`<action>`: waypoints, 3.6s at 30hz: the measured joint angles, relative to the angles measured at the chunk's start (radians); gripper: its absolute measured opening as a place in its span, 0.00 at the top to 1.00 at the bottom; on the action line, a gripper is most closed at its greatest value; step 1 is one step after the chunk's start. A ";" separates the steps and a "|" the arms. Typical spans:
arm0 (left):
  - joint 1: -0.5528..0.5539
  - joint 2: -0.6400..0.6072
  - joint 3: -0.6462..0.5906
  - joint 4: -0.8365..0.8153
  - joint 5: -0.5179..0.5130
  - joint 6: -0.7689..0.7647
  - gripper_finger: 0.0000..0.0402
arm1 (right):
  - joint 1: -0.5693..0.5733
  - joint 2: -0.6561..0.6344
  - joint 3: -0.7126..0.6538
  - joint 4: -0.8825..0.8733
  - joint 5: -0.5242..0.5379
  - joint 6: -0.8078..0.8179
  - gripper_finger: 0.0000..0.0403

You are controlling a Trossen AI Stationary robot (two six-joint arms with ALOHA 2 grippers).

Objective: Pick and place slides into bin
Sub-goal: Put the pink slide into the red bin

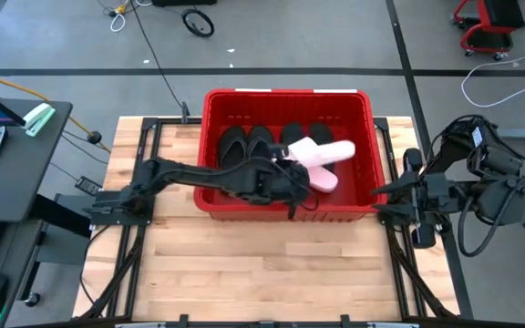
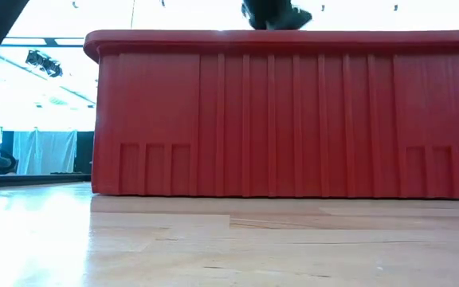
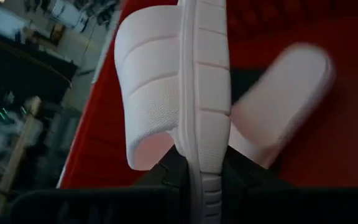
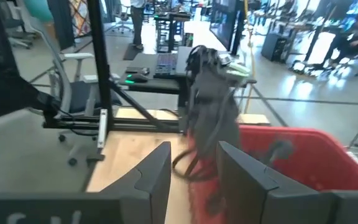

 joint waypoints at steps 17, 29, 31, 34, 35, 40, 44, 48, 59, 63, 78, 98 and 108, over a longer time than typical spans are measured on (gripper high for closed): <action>-0.094 0.050 0.009 -0.021 0.086 0.522 0.85 | 0.000 0.002 0.000 -0.061 0.031 -0.014 0.67; -0.095 0.033 0.333 -0.136 0.082 0.501 0.86 | 0.000 0.002 -0.001 -0.061 0.031 0.014 0.67; -0.104 0.023 0.336 -0.174 0.139 0.444 0.87 | 0.000 0.002 -0.001 -0.061 0.031 0.014 0.67; -0.126 0.028 0.328 -0.278 0.200 0.340 0.87 | 0.000 0.002 -0.001 -0.061 0.030 0.015 0.67; -0.133 0.033 0.327 -0.296 0.227 0.305 0.87 | 0.000 0.002 -0.001 -0.060 0.031 0.015 0.67; -0.157 0.062 0.331 -0.356 0.283 0.194 0.87 | 0.000 0.002 -0.001 -0.065 0.030 0.015 0.67; -0.139 0.114 0.328 -0.384 0.350 0.149 0.87 | 0.000 0.002 -0.001 -0.067 0.030 0.044 0.67; -0.118 0.148 0.327 -0.409 0.389 0.124 0.87 | 0.000 0.004 -0.001 -0.068 0.029 0.104 0.67; -0.025 0.152 0.336 -0.446 0.561 0.122 0.87 | 0.000 0.036 -0.001 -0.077 0.027 0.116 0.67; 0.013 0.152 0.336 -0.450 0.659 0.126 0.87 | 0.000 0.046 -0.001 -0.092 0.027 0.119 0.67; 0.083 0.164 0.311 -0.460 0.822 0.084 0.87 | 0.000 0.047 -0.001 -0.121 0.027 0.137 0.67; 0.057 0.196 0.297 -0.490 0.840 0.050 0.55 | 0.001 0.048 -0.001 -0.163 0.027 0.145 0.67; 0.049 0.184 0.297 -0.534 0.872 -0.020 0.32 | 0.000 0.048 -0.001 -0.191 0.027 0.144 0.67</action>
